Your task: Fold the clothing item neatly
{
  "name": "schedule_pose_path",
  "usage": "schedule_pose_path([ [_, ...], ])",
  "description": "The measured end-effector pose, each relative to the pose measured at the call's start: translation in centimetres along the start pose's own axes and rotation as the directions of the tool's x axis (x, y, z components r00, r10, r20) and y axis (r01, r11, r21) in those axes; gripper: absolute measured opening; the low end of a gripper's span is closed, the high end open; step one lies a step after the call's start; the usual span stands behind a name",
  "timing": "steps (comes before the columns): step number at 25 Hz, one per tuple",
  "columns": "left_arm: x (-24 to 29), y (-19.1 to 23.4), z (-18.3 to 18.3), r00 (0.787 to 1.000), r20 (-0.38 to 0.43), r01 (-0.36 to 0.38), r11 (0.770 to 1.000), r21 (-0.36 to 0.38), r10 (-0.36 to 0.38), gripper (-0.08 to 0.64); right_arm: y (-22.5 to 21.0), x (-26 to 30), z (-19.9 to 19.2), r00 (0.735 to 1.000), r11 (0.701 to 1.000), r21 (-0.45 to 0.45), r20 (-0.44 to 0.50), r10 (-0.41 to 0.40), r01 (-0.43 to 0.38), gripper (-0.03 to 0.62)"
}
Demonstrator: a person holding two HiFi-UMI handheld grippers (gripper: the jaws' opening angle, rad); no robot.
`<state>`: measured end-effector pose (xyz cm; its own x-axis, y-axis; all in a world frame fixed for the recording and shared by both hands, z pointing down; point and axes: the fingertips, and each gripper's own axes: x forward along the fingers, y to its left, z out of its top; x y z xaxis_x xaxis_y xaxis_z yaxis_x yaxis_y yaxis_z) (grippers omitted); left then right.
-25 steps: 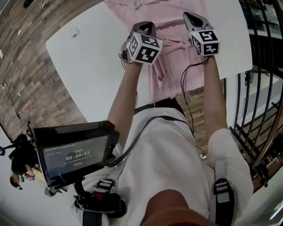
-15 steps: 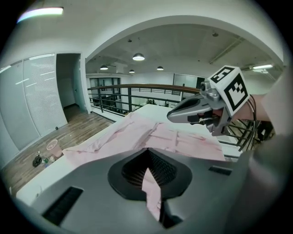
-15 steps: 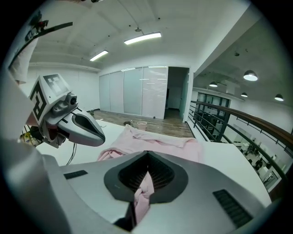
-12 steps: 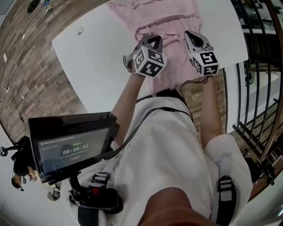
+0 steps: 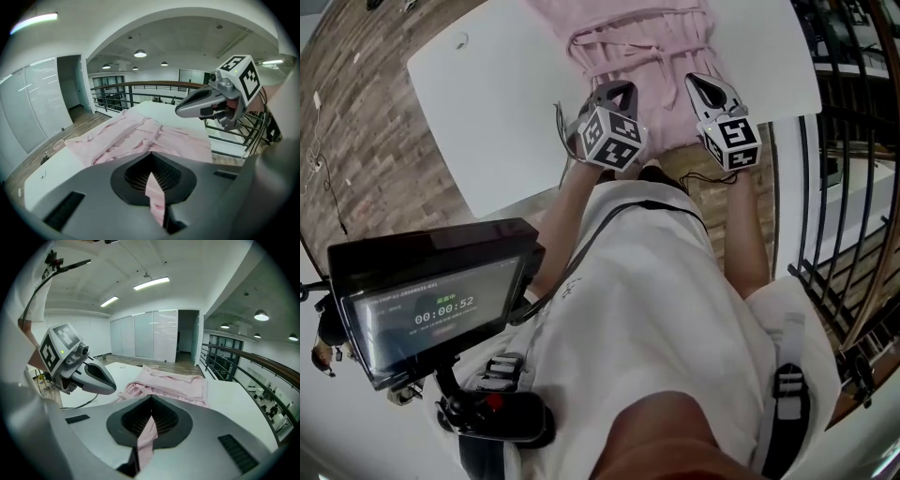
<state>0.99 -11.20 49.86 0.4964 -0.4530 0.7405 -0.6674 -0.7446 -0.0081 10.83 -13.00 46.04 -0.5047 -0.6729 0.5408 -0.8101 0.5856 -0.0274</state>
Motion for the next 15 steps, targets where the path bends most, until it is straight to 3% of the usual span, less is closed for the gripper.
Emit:
schedule_pose_path([
  [6, -0.8, 1.7, -1.9, 0.999, -0.020, -0.046, 0.998, -0.035, 0.045, 0.003, 1.0, 1.7, 0.0, 0.997, 0.996, -0.036, -0.002, 0.079, -0.079, 0.005],
  [10, -1.1, 2.1, -3.4, 0.997, -0.052, -0.062, 0.996, -0.063, 0.058, 0.003, 1.7, 2.1, 0.0, 0.991, 0.991, 0.028, 0.022, 0.132, -0.133, 0.005],
  [15, -2.3, -1.7, -4.8, 0.994, -0.063, -0.098, 0.990, -0.100, 0.093, 0.003, 2.8, -0.9, -2.5, 0.981, 0.981, -0.006, 0.024, 0.194, -0.194, 0.005],
])
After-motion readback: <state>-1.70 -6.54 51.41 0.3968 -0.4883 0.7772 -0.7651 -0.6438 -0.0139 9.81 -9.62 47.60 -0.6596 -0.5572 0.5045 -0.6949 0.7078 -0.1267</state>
